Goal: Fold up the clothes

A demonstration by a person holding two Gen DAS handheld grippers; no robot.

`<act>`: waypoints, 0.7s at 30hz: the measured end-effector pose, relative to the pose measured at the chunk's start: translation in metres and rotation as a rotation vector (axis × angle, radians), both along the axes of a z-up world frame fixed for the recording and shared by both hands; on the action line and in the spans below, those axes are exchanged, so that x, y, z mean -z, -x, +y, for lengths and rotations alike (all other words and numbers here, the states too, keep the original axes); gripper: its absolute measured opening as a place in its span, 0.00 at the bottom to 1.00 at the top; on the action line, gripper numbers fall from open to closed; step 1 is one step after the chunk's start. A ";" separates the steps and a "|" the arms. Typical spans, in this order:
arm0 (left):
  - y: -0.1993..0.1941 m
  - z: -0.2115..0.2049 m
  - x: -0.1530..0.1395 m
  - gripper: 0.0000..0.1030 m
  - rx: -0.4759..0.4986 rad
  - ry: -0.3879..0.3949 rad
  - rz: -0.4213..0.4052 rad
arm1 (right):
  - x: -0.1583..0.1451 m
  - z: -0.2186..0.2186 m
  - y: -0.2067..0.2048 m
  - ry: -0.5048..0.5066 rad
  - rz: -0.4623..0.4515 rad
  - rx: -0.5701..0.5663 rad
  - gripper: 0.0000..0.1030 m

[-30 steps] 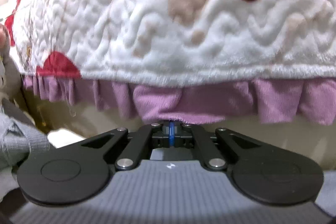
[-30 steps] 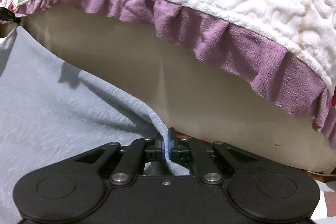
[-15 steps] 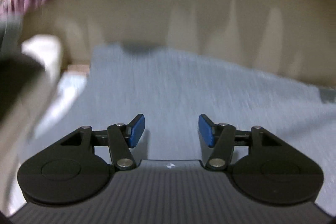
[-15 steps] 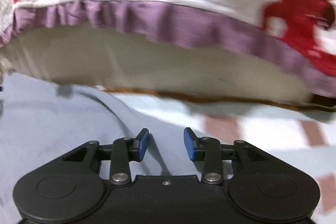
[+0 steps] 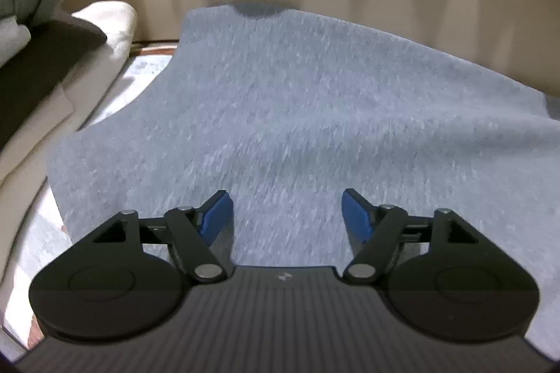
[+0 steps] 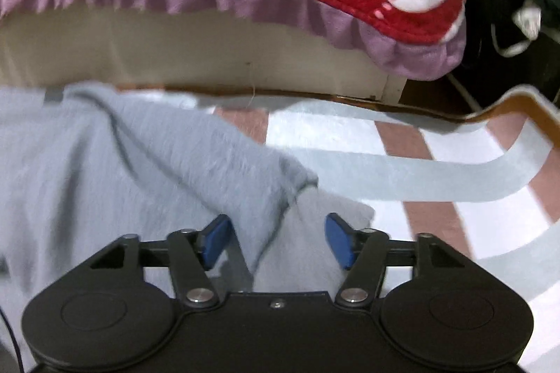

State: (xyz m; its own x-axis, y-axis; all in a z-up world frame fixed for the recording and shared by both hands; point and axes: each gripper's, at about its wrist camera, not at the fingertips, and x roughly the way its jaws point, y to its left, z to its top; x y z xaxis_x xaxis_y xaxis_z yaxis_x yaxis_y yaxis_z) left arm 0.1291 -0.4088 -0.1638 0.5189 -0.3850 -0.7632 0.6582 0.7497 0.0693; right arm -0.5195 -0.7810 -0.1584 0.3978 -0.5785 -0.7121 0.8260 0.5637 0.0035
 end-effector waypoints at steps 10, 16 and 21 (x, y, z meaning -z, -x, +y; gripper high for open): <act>0.015 0.002 0.001 0.78 0.037 -0.110 -0.169 | 0.002 -0.027 -0.018 -0.023 -0.042 0.113 0.08; 0.017 0.033 -0.026 0.77 -0.096 -0.102 -0.152 | -0.002 -0.034 -0.029 -0.010 -0.023 0.153 0.22; 0.070 0.107 -0.073 0.77 -0.055 -0.058 -0.173 | -0.014 0.002 -0.025 -0.059 -0.035 0.059 0.41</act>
